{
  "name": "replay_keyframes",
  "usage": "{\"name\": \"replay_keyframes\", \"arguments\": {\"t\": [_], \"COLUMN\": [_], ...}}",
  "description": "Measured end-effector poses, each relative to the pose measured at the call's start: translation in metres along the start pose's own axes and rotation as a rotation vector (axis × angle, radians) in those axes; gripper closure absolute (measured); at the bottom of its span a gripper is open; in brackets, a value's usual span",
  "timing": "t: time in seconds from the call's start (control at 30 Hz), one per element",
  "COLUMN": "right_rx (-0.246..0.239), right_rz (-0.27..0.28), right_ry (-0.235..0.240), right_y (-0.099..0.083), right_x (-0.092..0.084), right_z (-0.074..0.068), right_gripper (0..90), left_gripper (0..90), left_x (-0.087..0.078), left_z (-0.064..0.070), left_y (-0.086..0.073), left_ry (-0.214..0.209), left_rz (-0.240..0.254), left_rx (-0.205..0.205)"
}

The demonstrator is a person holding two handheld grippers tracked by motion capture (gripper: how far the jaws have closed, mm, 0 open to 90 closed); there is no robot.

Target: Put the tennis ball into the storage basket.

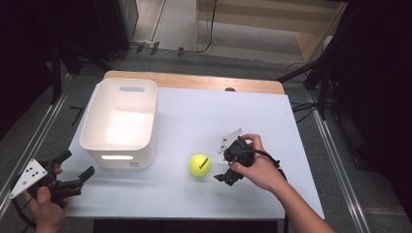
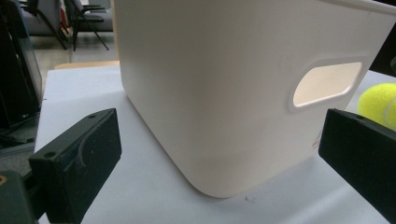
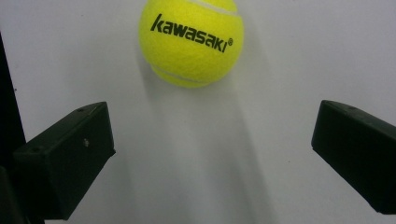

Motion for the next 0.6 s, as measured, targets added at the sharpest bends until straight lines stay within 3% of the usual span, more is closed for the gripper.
{"name": "replay_keyframes", "arguments": {"t": [0.5,0.53,0.6], "right_rx": [-0.041,-0.059,-0.048], "right_rz": [-0.033,-0.031,-0.039], "right_ry": [0.019,0.029,0.028], "right_y": [0.017,0.018,0.02], "right_x": [0.011,0.013,0.014], "right_z": [-0.007,-0.007,-0.009], "right_gripper": [0.0,0.0,0.0], "left_gripper": [0.0,0.0,0.0], "left_x": [0.0,0.0,0.0], "left_z": [0.0,0.0,0.0], "left_y": [0.0,0.0,0.0], "left_ry": [-0.003,-0.003,-0.001], "left_rz": [0.003,0.003,0.002], "left_rx": [0.001,-0.001,0.001]}}
Point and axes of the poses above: each handheld gripper's, and its own axes: x roughly forward along the jaws, y roughly out of its top, z roughly to its right, the point moved 2 cm from there along x, roughly forward along the jaws, and after that the axes turned 7 degrees about x, right-handed, at the moved point
